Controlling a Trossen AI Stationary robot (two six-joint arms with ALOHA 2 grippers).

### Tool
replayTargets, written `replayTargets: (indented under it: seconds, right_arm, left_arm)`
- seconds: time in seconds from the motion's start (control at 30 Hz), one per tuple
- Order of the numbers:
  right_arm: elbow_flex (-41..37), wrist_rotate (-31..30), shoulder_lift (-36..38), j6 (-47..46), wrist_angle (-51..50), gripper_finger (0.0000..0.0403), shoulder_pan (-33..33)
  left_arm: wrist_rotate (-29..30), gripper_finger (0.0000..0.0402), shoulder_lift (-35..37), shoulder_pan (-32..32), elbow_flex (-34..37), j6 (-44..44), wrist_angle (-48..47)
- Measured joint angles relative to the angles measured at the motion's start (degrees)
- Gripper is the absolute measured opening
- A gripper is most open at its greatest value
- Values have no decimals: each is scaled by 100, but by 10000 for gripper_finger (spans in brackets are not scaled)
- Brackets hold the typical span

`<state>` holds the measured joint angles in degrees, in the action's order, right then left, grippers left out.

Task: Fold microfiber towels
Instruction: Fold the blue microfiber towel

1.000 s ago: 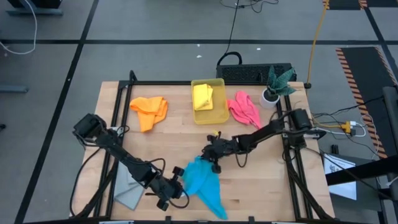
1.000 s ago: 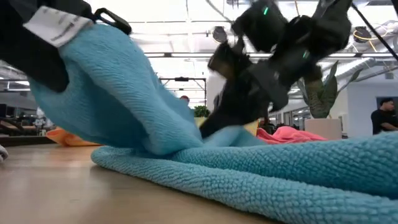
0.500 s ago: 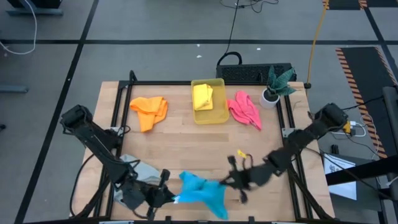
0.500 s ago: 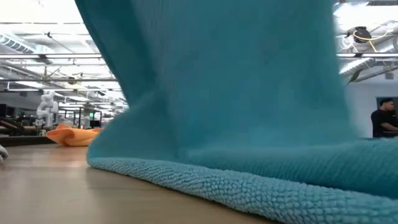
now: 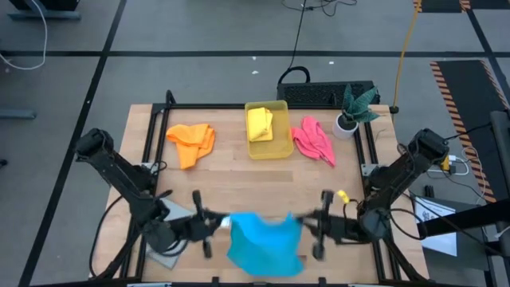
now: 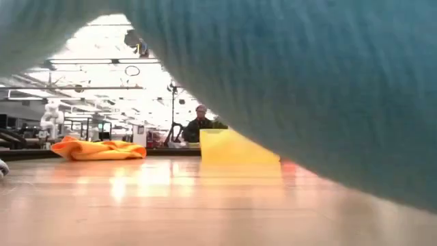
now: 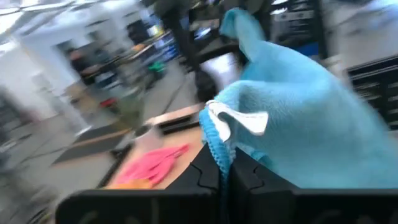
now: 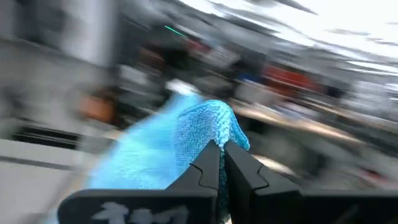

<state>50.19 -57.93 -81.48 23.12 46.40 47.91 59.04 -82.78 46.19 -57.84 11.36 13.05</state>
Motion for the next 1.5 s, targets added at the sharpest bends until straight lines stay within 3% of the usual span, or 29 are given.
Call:
replayTargets:
  seconds: [0.07, 0.13, 0.23, 0.37, 0.47, 0.53, 0.6, 0.7, 0.8, 0.87, 1.07, 1.2, 1.27, 1.33, 1.5]
  right_arm:
    - [0, -514, -1, 271, 7, 1, -35]
    - [-2, -288, 28, 360, 10, 1, 36]
    - [-2, 759, 69, 293, 50, 1, 250]
    - [-2, 2734, 77, -28, 180, 2, 477]
    - [-2, 4221, 75, -99, 463, 3, 522]
    - [-2, 4519, 75, -56, 807, 3, 520]
    - [-2, 4069, 77, 122, 1070, 3, 528]
    - [-2, 2223, 89, 642, 1291, 3, 495]
    - [-89, 426, 88, 927, 1179, 3, 206]
    - [-289, -244, 82, 832, 1122, 3, -1]
    - [-1191, -825, 80, -244, 1082, 4, -516]
    - [-1604, -708, 117, -457, 1215, 4, -491]
    - [-1694, -190, 132, -425, 1216, 4, -398]
    - [-1722, 830, 130, -422, 1193, 4, -265]
    - [-1718, 4364, 130, -831, 1480, 4, -112]
  left_arm:
    - [-202, 10, 0, -121, 0, -18, -88]
    - [-813, 8, 0, -164, 0, -94, -68]
    - [-1997, 4, 45, -88, 0, -132, 86]
    - [-3398, 12, 79, 148, 0, -80, 774]
    - [-3766, 6, 79, 356, 0, 315, 1532]
    - [-3687, 4, 79, 434, 0, 672, 1840]
    - [-3337, 7, 76, 457, 0, 925, 1930]
    - [-2304, 9, 83, 376, 0, 985, 1747]
    - [-1422, 4, 81, 54, 0, 561, 817]
    - [-1052, 6, 79, -225, 0, -84, 37]
    - [-810, 4, -61, -959, 0, -1910, -1799]
    - [-1632, 10, -208, -1128, 10, -2058, -1873]
    - [-2286, 7, -270, -1092, 9, -1820, -1652]
    - [-2980, 4, -288, -994, 9, -1470, -1396]
    - [-4936, 13, -277, -614, 7, -443, -395]
